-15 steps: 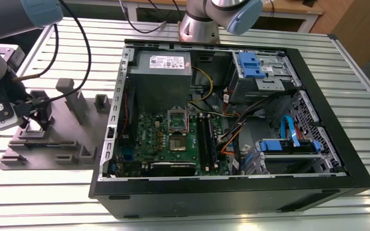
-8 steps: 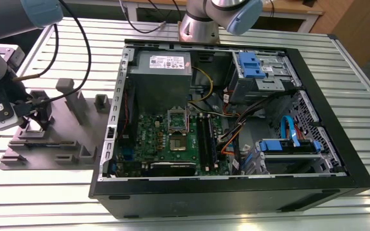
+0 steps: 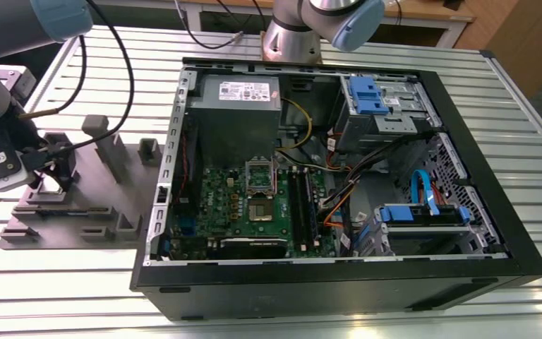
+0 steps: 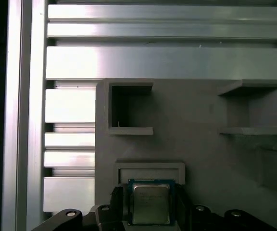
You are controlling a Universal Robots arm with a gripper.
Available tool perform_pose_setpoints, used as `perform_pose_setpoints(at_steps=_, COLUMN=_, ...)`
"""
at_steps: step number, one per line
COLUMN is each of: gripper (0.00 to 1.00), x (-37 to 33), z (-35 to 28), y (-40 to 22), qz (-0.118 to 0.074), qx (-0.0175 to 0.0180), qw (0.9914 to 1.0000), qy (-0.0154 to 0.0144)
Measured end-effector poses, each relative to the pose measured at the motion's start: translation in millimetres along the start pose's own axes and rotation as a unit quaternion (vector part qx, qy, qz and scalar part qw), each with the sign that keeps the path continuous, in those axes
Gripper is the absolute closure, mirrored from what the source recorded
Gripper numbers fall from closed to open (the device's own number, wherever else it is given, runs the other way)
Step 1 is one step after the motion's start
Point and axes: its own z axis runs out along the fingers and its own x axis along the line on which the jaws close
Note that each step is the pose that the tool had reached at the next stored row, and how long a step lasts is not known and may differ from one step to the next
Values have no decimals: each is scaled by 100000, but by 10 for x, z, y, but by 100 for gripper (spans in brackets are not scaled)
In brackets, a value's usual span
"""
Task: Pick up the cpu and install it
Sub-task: 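Pick up the cpu and move it towards the insertion slot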
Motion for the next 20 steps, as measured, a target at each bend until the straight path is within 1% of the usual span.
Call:
perform_pose_setpoints(at_steps=14, gripper=46, x=0, z=-8, y=0, qz=-102, qx=-2, qw=100000, qy=3)
perform_pose_setpoints(at_steps=15, gripper=47, x=0, z=-9, y=0, qz=-102, qx=4, qw=100000, qy=12)
perform_pose_setpoints(at_steps=16, gripper=53, x=0, z=-9, y=0, qz=-104, qx=1, qw=100000, qy=10)
perform_pose_setpoints(at_steps=20, gripper=53, x=0, z=-9, y=1, qz=-102, qx=-4, qw=100000, qy=1)
